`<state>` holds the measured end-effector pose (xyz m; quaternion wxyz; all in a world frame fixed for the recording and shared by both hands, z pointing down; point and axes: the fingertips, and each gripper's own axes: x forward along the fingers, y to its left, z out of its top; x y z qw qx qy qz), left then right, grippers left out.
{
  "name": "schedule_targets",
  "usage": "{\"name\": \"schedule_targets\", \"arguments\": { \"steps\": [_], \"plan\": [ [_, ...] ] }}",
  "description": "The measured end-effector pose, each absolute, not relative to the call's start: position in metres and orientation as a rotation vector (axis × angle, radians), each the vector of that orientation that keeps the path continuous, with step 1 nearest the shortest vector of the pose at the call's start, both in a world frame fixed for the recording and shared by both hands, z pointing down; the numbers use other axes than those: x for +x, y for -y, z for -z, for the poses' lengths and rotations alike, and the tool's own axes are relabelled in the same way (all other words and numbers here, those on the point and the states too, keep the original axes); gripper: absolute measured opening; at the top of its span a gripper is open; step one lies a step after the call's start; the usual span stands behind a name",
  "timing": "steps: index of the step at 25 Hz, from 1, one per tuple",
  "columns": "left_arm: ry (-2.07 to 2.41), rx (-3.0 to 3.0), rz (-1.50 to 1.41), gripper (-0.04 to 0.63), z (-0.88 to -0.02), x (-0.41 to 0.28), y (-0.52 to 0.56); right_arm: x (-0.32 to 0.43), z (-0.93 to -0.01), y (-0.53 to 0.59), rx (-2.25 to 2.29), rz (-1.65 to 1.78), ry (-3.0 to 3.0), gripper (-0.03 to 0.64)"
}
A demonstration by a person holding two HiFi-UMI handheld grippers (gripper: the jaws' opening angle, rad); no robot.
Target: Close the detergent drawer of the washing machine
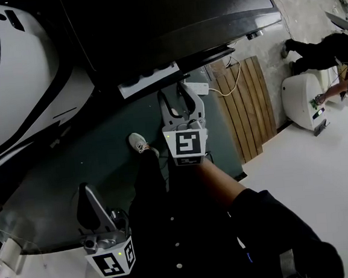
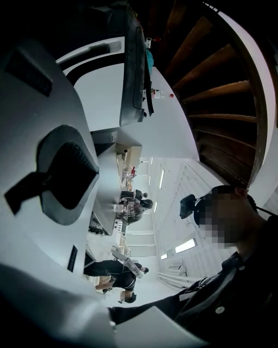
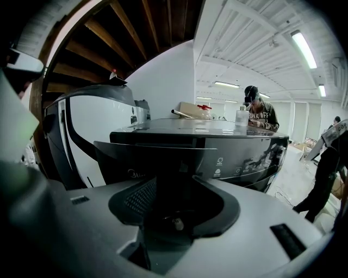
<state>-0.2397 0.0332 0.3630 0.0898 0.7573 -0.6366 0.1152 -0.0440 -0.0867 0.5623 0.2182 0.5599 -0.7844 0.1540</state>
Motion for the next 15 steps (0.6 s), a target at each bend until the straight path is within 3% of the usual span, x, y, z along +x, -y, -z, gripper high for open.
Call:
{"name": "schedule_targets", "arguments": {
  "steps": [15],
  "plan": [
    [1.913, 2.219, -0.357, 0.012, -0.367, -0.249, -0.030, -0.058, -0.562, 0.124, 1.567, -0.424, 2.184, 0.213]
  ]
}}
